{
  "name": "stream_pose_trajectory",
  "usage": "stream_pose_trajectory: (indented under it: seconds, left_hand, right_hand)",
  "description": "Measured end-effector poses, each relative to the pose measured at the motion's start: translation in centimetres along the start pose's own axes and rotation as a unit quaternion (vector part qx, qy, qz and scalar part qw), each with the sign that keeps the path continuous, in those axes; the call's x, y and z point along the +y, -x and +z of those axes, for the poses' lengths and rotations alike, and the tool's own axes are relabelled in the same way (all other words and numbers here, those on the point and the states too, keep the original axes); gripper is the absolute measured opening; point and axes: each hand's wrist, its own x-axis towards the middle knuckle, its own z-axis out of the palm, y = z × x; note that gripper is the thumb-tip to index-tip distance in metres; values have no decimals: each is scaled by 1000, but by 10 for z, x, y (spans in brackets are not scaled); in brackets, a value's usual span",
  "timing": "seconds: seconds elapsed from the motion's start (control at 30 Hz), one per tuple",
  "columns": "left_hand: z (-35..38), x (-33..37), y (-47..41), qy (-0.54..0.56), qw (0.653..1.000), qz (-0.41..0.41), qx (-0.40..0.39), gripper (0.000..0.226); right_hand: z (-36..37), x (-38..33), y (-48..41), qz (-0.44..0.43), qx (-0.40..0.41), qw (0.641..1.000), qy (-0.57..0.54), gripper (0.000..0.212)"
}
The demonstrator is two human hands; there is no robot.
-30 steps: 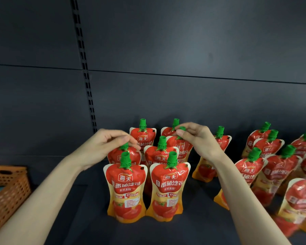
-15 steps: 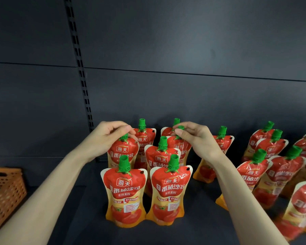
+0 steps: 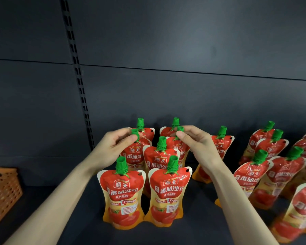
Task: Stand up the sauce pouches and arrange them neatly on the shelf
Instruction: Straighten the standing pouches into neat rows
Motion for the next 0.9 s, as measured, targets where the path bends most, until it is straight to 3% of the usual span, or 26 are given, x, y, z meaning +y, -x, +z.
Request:
stream_pose_trajectory:
  seconds: [0.9]
  left_hand:
    - [15, -9, -10, 10, 999, 42, 9, 24]
  right_hand:
    - [4, 2, -1, -25, 14, 1000, 0, 12]
